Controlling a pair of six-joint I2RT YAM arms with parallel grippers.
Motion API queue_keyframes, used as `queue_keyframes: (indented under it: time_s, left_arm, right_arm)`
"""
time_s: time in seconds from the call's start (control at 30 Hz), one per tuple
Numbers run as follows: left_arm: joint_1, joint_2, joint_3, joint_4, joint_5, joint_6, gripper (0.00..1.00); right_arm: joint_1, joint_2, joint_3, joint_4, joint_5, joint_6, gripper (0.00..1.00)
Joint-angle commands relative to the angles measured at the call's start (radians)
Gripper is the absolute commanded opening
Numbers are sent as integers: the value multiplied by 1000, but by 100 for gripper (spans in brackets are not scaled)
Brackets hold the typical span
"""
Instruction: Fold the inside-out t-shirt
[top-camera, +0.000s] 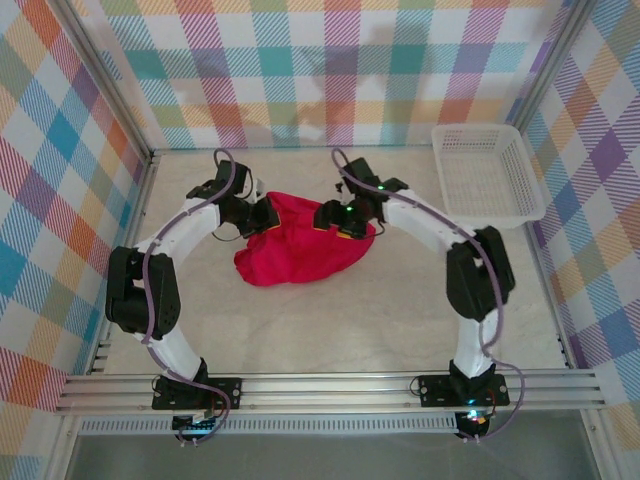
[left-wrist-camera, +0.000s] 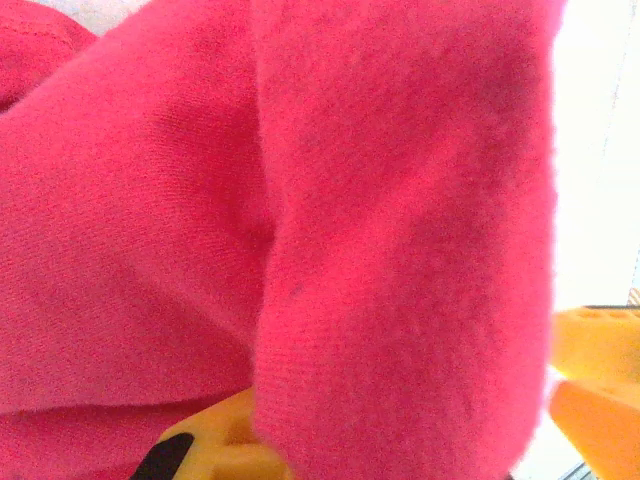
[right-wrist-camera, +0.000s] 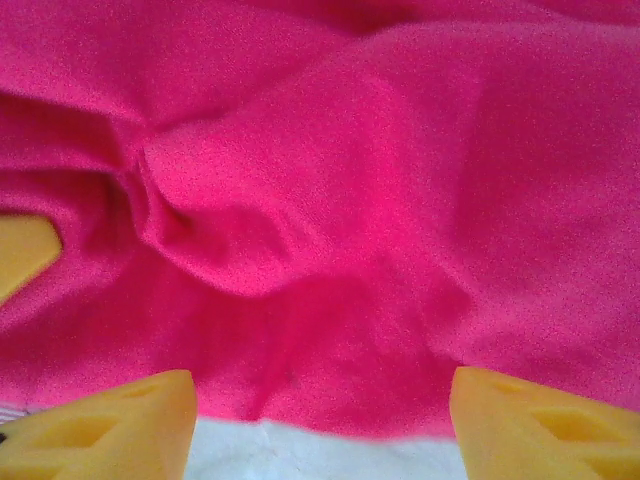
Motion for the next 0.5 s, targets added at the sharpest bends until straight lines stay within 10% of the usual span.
queue_keyframes:
  time_s: [0.0, 0.17, 0.3, 0.47]
  left_arm:
    - [-4, -29, -17, 22, -4, -11, 0]
    - [-3, -40, -2, 0, -11, -8, 0]
    - [31, -37, 79, -26, -22, -32, 0]
    - [154, 16, 244, -67, -57, -98, 0]
  right_arm:
    - [16, 85, 116, 70, 26, 128, 70]
    - [15, 300, 328, 11, 52, 265, 67]
    - [-16, 369, 475, -42, -18, 259, 0]
    - [-80, 308, 817, -268, -42, 114, 0]
